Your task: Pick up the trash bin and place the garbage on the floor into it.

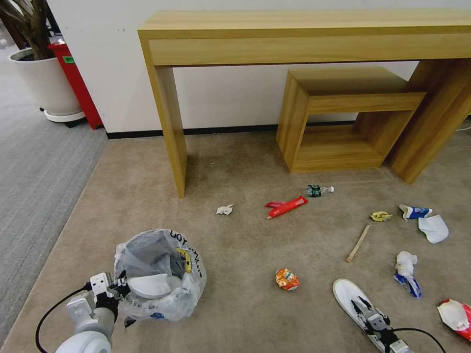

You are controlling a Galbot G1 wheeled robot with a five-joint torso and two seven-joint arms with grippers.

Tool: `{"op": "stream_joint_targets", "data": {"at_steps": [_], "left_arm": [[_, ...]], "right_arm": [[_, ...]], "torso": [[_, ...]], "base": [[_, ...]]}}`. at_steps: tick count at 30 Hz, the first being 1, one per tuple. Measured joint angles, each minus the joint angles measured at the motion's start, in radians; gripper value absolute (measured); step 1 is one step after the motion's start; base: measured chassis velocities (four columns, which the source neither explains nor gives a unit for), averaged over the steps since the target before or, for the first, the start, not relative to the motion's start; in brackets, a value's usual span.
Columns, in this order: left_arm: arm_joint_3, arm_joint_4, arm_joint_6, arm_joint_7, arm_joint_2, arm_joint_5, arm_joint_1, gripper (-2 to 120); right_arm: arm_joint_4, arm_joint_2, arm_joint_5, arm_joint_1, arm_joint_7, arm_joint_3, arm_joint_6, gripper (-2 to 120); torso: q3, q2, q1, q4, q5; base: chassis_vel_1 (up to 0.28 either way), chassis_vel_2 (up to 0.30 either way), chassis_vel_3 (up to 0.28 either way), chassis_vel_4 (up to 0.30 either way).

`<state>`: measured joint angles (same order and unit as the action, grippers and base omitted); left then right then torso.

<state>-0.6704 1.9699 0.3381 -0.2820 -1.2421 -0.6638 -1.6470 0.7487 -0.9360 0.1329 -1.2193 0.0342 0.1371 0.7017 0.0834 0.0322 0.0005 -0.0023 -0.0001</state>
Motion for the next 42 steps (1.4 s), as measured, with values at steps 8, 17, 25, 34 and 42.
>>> {"op": "stream_joint_targets", "data": {"at_steps": [8,17,25,34,42], "left_arm": [[-0.007,-0.003,0.0,0.002,0.002,-0.003,-0.001,0],[-0.008,0.007,0.0,-0.002,0.001,0.001,-0.009,0],[-0.004,0.033,0.006,-0.006,-0.001,0.006,-0.024,0],[-0.004,0.101,0.02,-0.009,0.0,0.009,-0.05,0],[0.012,0.14,0.046,-0.025,0.025,-0.007,-0.041,0]], "right_arm": [[0.018,-0.001,0.054,-0.004,-0.05,0.003,0.033,3],[0.316,0.028,0.309,-0.082,-0.227,0.075,0.102,1],[0.746,0.114,0.407,-0.128,-0.259,0.11,0.1,0],[1.201,0.314,0.468,0.038,-0.206,-0.076,0.008,0],[1.338,0.439,0.551,0.132,-0.195,-0.219,-0.049,0]], "torso": [[0.0,0.0,0.0,-0.0001,-0.0001],[0.0,0.0,0.0,-0.0003,-0.0002],[0.0,0.0,0.0,-0.0001,-0.0006],[0.0,0.0,0.0,0.0002,-0.0002],[0.0,0.0,0.0,-0.0006,-0.0003]], "base": [[0.0,0.0,0.0,0.0],[0.0,0.0,0.0,0.0],[0.0,0.0,0.0,0.0],[0.0,0.0,0.0,0.0],[0.0,0.0,0.0,0.0]]}}
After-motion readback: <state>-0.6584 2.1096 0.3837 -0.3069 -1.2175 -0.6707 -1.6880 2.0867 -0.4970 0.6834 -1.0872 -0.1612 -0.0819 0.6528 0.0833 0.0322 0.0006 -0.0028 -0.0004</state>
